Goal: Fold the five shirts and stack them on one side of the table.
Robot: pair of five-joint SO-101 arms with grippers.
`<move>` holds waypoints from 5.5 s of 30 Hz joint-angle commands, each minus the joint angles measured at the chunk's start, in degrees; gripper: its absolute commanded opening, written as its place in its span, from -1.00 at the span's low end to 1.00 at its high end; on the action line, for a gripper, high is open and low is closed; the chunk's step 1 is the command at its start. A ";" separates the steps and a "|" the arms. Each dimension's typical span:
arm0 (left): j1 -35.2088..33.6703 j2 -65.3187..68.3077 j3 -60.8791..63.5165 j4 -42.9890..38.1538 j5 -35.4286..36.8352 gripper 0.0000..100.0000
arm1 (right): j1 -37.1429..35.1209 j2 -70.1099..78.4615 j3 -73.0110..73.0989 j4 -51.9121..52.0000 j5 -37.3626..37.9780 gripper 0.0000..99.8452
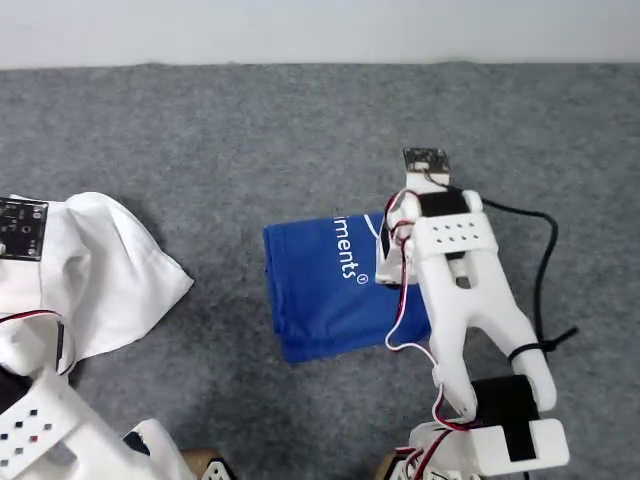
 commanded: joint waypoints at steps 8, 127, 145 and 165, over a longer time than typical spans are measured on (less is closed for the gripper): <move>-0.18 -0.97 -1.89 1.14 0.44 -0.86 | 1.36 3.82 6.86 -10.15 -0.26 -0.54; -0.26 -0.97 3.91 1.14 0.62 -0.86 | 12.97 27.91 -20.48 -13.67 -9.93 -0.12; -0.18 -0.97 3.91 1.14 0.62 -0.86 | 15.52 36.26 -37.45 0.75 -10.37 -0.98; -0.09 -0.97 3.91 1.14 0.62 -0.86 | 38.73 28.35 -41.49 8.48 23.56 -0.98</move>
